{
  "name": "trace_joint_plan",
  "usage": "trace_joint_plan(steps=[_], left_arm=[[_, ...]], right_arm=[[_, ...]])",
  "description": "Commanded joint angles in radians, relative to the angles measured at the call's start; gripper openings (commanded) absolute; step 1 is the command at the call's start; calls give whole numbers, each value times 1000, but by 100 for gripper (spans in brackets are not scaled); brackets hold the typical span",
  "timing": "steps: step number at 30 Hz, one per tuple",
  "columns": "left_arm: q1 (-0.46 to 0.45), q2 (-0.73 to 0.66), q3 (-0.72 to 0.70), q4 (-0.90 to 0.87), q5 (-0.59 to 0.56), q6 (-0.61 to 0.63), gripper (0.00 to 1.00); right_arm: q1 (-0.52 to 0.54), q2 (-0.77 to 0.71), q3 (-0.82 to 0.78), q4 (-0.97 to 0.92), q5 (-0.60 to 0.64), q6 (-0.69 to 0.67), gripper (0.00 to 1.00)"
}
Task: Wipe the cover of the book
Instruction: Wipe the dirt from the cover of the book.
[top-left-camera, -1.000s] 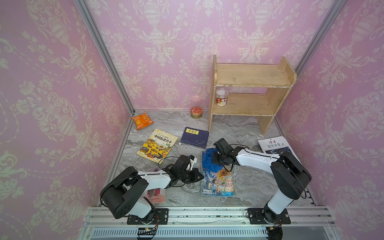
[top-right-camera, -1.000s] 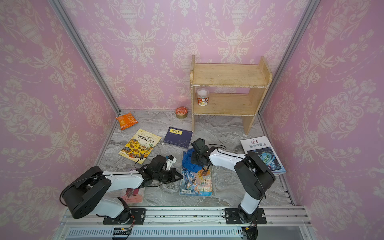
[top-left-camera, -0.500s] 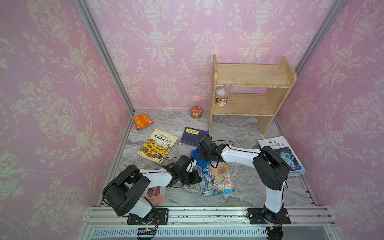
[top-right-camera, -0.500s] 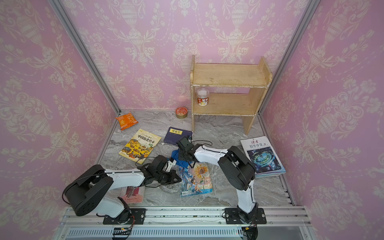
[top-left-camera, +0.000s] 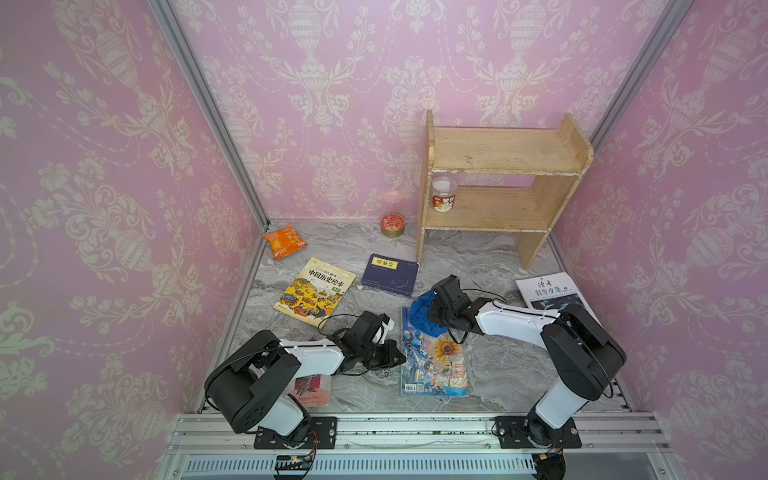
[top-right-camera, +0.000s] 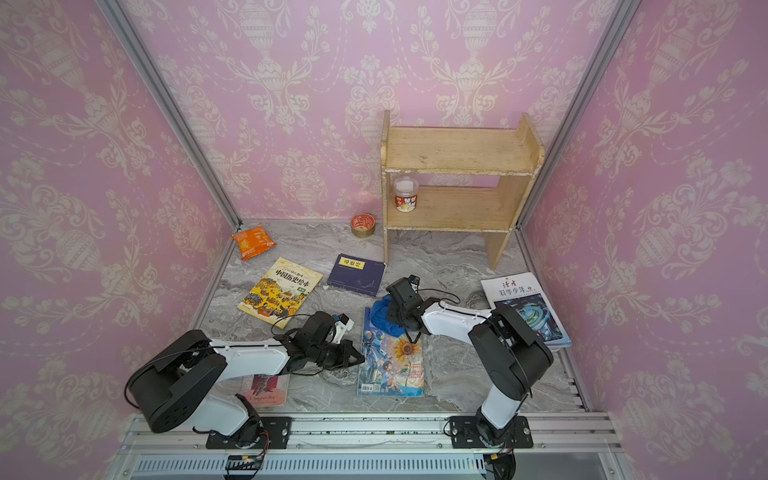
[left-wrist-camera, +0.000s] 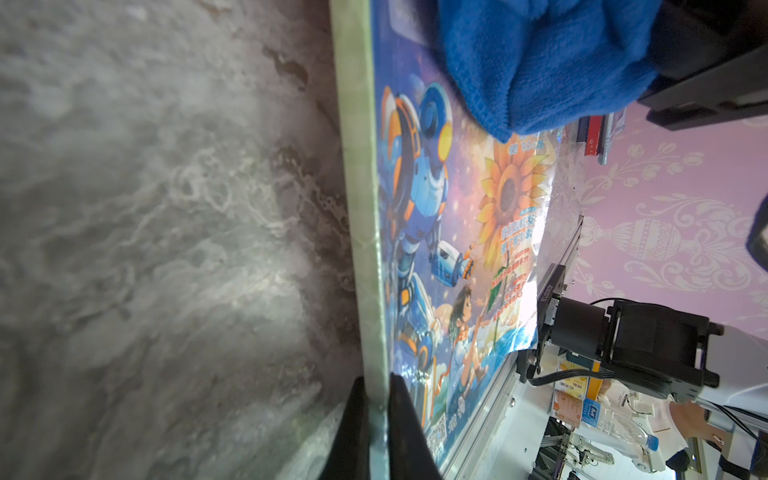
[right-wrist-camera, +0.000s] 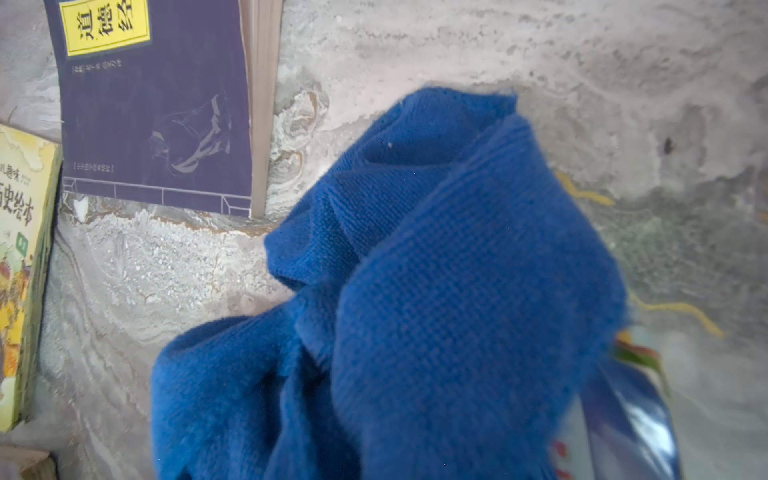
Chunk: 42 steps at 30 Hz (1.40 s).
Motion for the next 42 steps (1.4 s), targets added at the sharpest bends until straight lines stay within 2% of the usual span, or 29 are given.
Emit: trace_joint_plan(steps=[1, 4, 6, 11, 16, 19, 22, 25, 30, 34, 38, 42], left_arm=[[-5, 30, -20, 30, -9, -19, 0], [-4, 33, -30, 59, -13, -40, 0], [-4, 26, -45, 79, -28, -58, 0], [-4, -11, -105, 123, -106, -99, 0], [-5, -19, -132, 160, -144, -123, 0], [-4, -16, -132, 167, -143, -126, 0], [-5, -17, -130, 170, -140, -127, 0], [-5, -15, -128, 175, -138, -130, 0], [-4, -4, -126, 193, -132, -139, 0], [-4, 4, -129, 214, -127, -149, 0], [-5, -9, -144, 226, -138, -156, 0], [-5, -24, -157, 223, -155, -152, 0]], right_arm=[[110, 207, 56, -217, -46, 44, 0], [139, 288, 147, -219, -88, 50, 0], [138, 289, 143, -221, -71, 48, 0], [81, 153, -31, -241, 8, 28, 0], [-80, -35, -271, -225, 17, 35, 0], [-123, -73, -305, -247, 33, 28, 0], [-120, -29, -288, -239, 10, 40, 0], [-38, 18, -239, -201, -7, 76, 0], [179, 160, 20, -279, 16, 84, 0], [242, 231, 112, -291, -5, 75, 0], [188, 138, -36, -264, 18, 87, 0], [42, -46, -279, -237, 26, 94, 0]])
